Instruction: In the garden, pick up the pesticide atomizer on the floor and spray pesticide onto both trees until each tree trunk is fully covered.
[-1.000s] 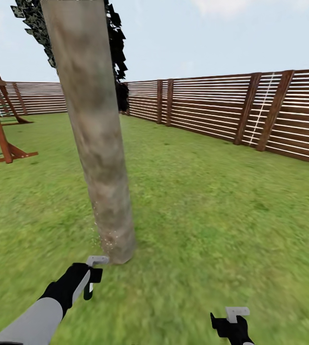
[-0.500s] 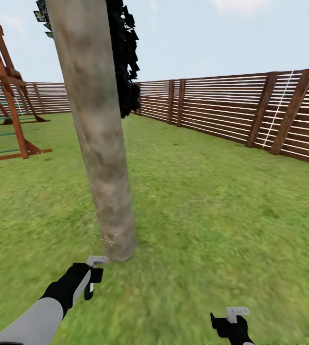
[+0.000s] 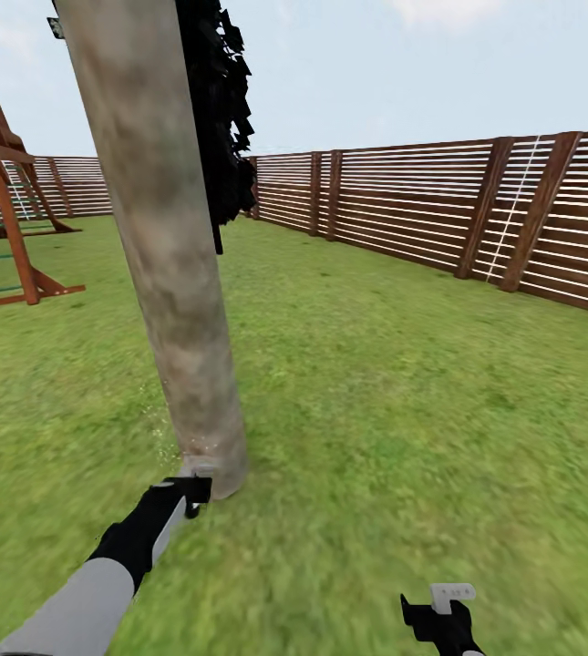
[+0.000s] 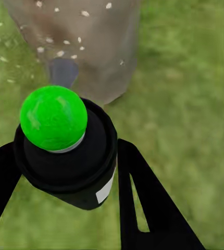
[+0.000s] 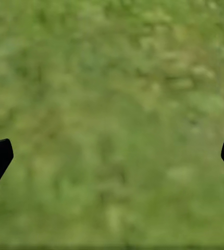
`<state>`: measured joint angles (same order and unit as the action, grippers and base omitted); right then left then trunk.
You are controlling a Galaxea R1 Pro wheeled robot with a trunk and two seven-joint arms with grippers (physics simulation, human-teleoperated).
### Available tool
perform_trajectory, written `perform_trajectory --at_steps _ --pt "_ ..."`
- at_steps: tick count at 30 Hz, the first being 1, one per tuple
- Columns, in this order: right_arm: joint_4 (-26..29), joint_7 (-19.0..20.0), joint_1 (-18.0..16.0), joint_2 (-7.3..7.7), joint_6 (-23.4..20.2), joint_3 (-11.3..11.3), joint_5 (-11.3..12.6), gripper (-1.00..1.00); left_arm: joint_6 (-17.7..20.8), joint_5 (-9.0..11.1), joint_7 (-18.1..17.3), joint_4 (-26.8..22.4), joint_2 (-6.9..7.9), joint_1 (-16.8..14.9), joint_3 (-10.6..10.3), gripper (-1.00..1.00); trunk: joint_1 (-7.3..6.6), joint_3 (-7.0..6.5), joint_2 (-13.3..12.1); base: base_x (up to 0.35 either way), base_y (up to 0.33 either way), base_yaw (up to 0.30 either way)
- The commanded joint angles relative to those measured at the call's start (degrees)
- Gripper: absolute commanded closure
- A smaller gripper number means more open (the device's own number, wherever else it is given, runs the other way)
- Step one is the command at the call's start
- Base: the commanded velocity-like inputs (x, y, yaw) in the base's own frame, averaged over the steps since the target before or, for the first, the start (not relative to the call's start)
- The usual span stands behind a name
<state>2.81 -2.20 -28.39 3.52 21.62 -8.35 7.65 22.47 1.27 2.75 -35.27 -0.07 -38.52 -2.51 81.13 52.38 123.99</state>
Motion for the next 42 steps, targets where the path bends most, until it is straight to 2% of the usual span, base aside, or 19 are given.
perform_trajectory --at_steps 1,3,4,7,9,10,11,13,18,20,22,25,27,28,31,34,37,40,42 --pt "0.0 0.0 0.0 0.0 0.0 0.0 0.0 -1.0 0.2 0.0 0.0 -1.1 0.79 0.0 0.1 1.0 0.0 0.01 0.0 0.0 0.0 0.0" --pt "0.0 0.0 0.0 0.0 0.0 0.0 0.0 -1.0 0.3 0.1 -0.1 -1.7 3.77 0.0 0.9 1.0 0.0 0.01 0.0 0.0 0.0 0.0" --pt "0.0 0.0 0.0 0.0 0.0 0.0 0.0 -1.0 0.3 0.1 -0.1 -2.0 4.64 0.0 3.4 1.0 0.0 0.01 0.0 0.0 0.0 0.0" --pt "0.0 0.0 0.0 0.0 0.0 0.0 0.0 -1.0 4.3 0.0 -0.2 -3.5 4.09 0.1 6.0 1.0 0.0 0.01 0.0 0.0 0.0 0.0" --pt "0.0 0.0 0.0 0.0 0.0 0.0 0.0 -1.0 6.1 -0.2 -0.3 -6.0 2.31 0.1 5.3 1.0 0.0 0.01 0.0 0.0 0.0 0.0" --pt "0.0 0.0 0.0 0.0 0.0 0.0 0.0 -1.0 7.6 -0.2 -0.3 -6.6 1.6 0.1 3.6 1.0 0.0 0.01 0.0 0.0 0.0 0.0" --pt "0.0 0.0 0.0 0.0 0.0 0.0 0.0 -1.0 9.1 0.0 -0.3 -7.8 1.32 0.0 2.0 1.0 0.0 0.01 0.0 0.0 0.0 0.0" --pt "0.0 0.0 0.0 0.0 0.0 0.0 0.0 -1.0 10.0 0.1 -0.3 -10.2 1.41 0.1 1.4 1.0 0.0 0.01 0.0 0.0 0.0 0.0" --pt "0.0 0.0 0.0 0.0 0.0 0.0 0.0 -1.0 12.5 0.2 -2.4 -14.0 6.19 0.1 3.9 1.0 0.0 0.01 0.0 0.0 0.0 0.0" --pt "0.0 0.0 0.0 0.0 0.0 0.0 0.0 -1.0 13.2 -0.1 -4.8 -14.6 5.62 0.1 3.3 1.0 0.0 0.01 0.0 0.0 0.0 0.0" --pt "0.0 0.0 0.0 0.0 0.0 0.0 0.0 -1.0 13.9 -0.3 -5.0 -14.9 3.39 0.0 1.3 1.0 0.0 0.01 0.0 0.0 0.0 0.0" --pt "0.0 0.0 0.0 0.0 0.0 0.0 0.0 -1.0 20.2 0.1 -5.4 -22.0 0.74 0.0 -0.1 1.0 0.0 0.01 0.0 0.0 0.0 0.0" --pt "0.0 0.0 0.0 0.0 0.0 0.0 0.0 -1.0 21.9 0.2 -5.6 -24.4 0.84 0.0 0.1 1.0 0.0 0.01 0.0 0.0 0.0 0.0" --pt "0.0 0.0 0.0 0.0 0.0 0.0 0.0 -1.0 22.3 0.2 -5.6 -25.2 1.13 0.0 0.2 1.0 0.0 0.01 0.0 0.0 0.0 0.0" --pt "0.0 0.0 0.0 0.0 0.0 0.0 0.0 -1.0 27.0 0.2 -9.2 -29.5 6.39 0.0 4.9 1.0 0.0 0.01 0.0 0.0 0.0 0.0" --pt "0.0 0.0 0.0 0.0 0.0 0.0 0.0 -1.0 31.2 -0.2 -14.8 -34.0 8.02 0.1 6.9 1.0 0.0 0.01 0.0 0.0 0.0 0.0" --pt "0.0 0.0 0.0 0.0 0.0 0.0 0.0 -1.0 31.7 -0.4 -15.6 -34.9 7.5 0.1 6.1 1.0 0.0 0.01 0.0 0.0 0.0 0.0" --pt "0.0 0.0 0.0 0.0 0.0 0.0 0.0 -1.0 32.9 -0.4 -15.4 -35.4 7.02 0.0 1.6 1.0 0.0 0.01 0.0 0.0 0.0 0.0" --pt "0.0 0.0 0.0 0.0 0.0 0.0 0.0 -1.0 34.0 -0.5 -15.3 -37.5 7.05 -0.1 1.2 1.0 0.0 0.01 0.0 0.0 0.0 0.0"
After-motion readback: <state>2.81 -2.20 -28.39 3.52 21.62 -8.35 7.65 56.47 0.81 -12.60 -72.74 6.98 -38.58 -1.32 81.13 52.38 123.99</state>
